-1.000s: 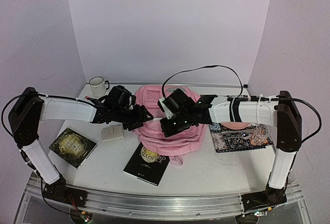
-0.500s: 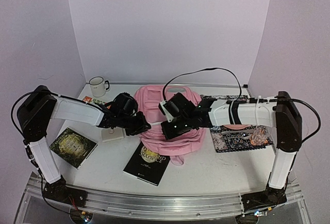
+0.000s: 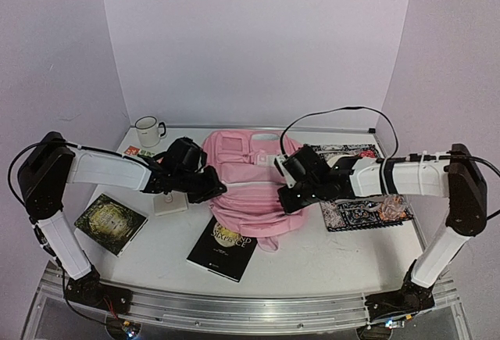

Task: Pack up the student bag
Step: Zip the largest pocket of the bag in the upper front pocket, then zip the upper front pocket of the student bag.

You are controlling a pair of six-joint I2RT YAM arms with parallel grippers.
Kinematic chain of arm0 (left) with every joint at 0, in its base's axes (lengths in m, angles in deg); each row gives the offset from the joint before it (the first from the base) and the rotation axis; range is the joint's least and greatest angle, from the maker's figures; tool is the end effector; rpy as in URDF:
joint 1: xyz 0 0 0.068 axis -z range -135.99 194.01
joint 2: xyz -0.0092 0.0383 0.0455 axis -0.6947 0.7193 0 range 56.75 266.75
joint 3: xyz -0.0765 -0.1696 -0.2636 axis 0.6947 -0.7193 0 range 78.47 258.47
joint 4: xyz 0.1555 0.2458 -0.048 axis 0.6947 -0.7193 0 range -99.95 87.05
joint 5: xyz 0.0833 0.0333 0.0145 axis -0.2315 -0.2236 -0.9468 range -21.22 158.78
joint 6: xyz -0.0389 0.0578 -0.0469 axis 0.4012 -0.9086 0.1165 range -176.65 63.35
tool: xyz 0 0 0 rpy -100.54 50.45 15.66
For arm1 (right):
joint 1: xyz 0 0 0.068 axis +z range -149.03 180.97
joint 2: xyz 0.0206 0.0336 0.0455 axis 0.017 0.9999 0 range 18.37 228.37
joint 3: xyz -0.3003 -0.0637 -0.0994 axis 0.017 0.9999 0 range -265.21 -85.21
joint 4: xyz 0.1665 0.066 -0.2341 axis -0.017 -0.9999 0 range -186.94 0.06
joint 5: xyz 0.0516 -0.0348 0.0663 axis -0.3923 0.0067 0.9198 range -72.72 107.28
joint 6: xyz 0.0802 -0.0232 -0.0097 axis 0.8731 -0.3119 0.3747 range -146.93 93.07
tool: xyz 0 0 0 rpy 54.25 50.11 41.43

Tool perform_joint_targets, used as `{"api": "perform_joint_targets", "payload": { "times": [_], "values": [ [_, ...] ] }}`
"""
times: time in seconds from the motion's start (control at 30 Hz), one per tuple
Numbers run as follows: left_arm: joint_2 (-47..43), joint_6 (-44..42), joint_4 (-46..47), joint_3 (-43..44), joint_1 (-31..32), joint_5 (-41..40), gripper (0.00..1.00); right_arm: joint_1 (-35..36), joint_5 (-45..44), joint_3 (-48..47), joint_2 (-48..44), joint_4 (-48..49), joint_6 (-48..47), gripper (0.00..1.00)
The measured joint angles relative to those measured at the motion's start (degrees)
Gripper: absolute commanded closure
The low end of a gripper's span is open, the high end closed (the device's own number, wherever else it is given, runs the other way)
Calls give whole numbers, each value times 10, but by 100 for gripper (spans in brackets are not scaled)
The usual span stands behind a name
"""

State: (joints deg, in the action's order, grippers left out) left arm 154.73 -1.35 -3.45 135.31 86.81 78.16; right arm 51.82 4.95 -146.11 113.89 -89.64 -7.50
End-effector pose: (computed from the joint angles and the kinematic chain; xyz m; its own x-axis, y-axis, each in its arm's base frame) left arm 0.3028 -0.2968 0.1890 -0.9022 -0.2701 -0.3363 0.0316 0.7362 -0.6760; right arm 0.2871 0.3279 0.2351 -0.5507 -0.1616 -0.8189 -0.4910 0.8561 0.1613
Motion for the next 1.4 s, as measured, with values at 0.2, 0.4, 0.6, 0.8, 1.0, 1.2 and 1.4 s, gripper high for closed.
{"api": "perform_joint_targets", "payload": {
  "times": [0.2,0.4,0.6,0.8,1.0,1.2,1.4],
  "values": [
    [-14,-44,-30,0,-18,33,100,-65,6,47,-18,44,-42,100],
    [-29,-118,-65,0,-37,72,100,-102,65,47,-13,100,-83,100],
    [-31,-202,-118,2,-52,88,96,-114,79,19,44,156,-124,100],
    [-30,-258,-171,24,-54,72,93,-126,102,15,57,173,-151,87],
    [-25,-297,-201,56,-54,44,97,-126,164,49,36,172,-201,63],
    [7,-325,-211,85,-61,32,98,-126,250,107,-4,159,-258,55],
    [33,-355,-211,109,-71,29,98,-125,298,111,-6,153,-291,53]
  ]
}}
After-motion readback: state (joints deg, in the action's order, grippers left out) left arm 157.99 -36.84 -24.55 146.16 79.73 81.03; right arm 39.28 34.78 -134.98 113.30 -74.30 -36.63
